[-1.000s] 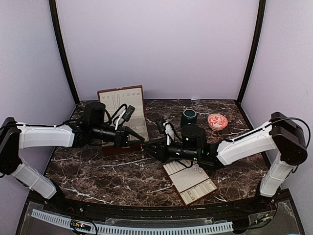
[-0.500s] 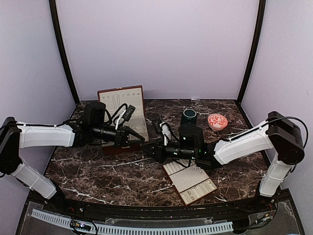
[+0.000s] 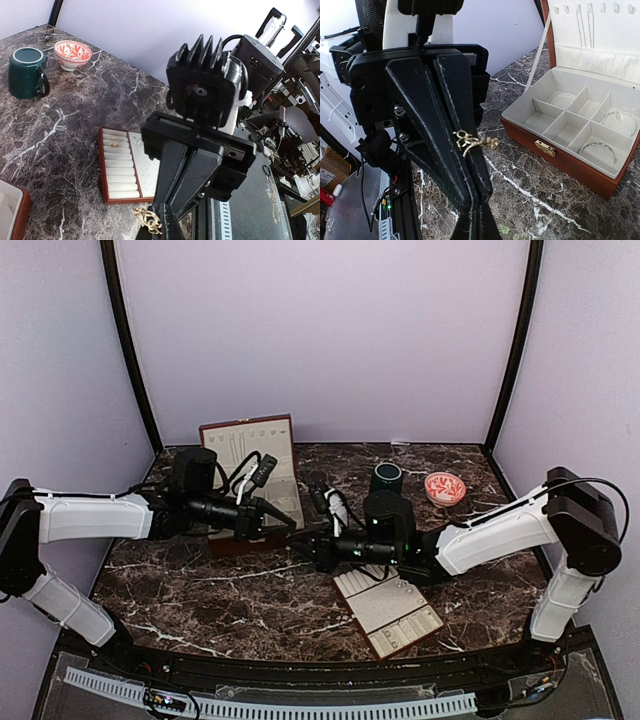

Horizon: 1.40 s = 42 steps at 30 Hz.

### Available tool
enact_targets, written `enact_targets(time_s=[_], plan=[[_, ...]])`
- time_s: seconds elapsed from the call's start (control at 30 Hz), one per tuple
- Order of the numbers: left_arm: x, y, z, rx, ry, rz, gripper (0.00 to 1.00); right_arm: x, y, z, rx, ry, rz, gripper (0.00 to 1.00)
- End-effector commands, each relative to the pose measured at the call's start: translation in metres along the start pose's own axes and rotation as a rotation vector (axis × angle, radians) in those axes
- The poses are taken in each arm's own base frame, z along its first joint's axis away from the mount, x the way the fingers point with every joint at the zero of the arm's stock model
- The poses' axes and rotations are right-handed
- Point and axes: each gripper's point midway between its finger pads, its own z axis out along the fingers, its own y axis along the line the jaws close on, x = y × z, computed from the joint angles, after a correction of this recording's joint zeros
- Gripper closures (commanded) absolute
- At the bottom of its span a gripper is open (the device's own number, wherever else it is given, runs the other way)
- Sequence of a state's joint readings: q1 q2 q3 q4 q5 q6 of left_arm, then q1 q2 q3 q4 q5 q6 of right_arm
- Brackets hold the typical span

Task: Organize the mixed jewelry

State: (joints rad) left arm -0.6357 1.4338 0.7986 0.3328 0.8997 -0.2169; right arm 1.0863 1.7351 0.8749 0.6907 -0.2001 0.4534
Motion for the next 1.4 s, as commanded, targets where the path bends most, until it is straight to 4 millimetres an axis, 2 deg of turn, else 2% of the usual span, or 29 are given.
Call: enact_targets(time_s=[0.0,0.2,0.23,0.4,0.47,0.6,0.67,0.73,0.83,0.9,0.93,1.0,1.07,1.2,1.27,1.37], plan=[[-0.014,-0.003,-0.006,-0.04,-0.007,0.064,1.0,-0.017,0.007,-0.007,0.011,-0.04,-0.016,1.0],[-0.016,-0.002,-0.01,-0.072,-0.001,0.091,1.0,-0.021,0.002,-0.023,0.078,-0.018,-0.03,1.0],[-0.016,-0.002,-0.011,-0.079,-0.003,0.095,0.99,-0.015,-0.002,-0.025,0.097,0.006,-0.026,1.0],[-0.016,0.002,-0.013,-0.111,0.001,0.102,0.93,-0.022,-0.004,-0.041,0.15,0.023,-0.02,1.0],[-0.016,0.002,-0.013,-0.116,0.003,0.108,0.89,-0.02,-0.006,-0.043,0.169,0.05,-0.011,1.0],[-0.019,0.0,-0.016,-0.123,-0.007,0.119,0.88,-0.015,-0.011,-0.043,0.2,0.095,0.005,1.0],[-0.02,0.0,-0.017,-0.129,-0.012,0.122,0.82,-0.014,-0.011,-0.043,0.198,0.101,0.013,1.0],[-0.02,0.001,-0.019,-0.145,-0.016,0.122,0.81,-0.014,-0.011,-0.044,0.2,0.096,0.021,1.0],[-0.023,0.017,-0.027,-0.271,-0.035,0.091,0.79,-0.018,-0.013,-0.045,0.217,0.079,0.029,1.0],[-0.022,0.035,-0.038,-0.399,-0.069,0.04,0.71,-0.023,-0.016,-0.047,0.237,0.067,0.036,1.0],[-0.014,0.049,-0.047,-0.491,-0.092,-0.009,0.63,-0.025,-0.018,-0.048,0.252,0.061,0.041,1.0],[-0.006,0.074,-0.07,-0.663,-0.163,-0.12,0.5,-0.029,-0.022,-0.05,0.282,0.056,0.048,1.0],[0.004,0.102,-0.106,-0.838,-0.223,-0.243,0.43,-0.032,-0.026,-0.053,0.306,0.053,0.053,1.0],[0.022,0.13,-0.164,-1.051,-0.316,-0.394,0.39,-0.036,-0.03,-0.057,0.32,0.038,0.06,1.0],[0.027,0.139,-0.182,-1.136,-0.324,-0.414,0.36,-0.037,-0.032,-0.059,0.328,0.035,0.062,1.0],[0.04,0.156,-0.193,-1.212,-0.26,-0.472,0.32,-0.041,-0.034,-0.061,0.34,0.021,0.067,1.0]])
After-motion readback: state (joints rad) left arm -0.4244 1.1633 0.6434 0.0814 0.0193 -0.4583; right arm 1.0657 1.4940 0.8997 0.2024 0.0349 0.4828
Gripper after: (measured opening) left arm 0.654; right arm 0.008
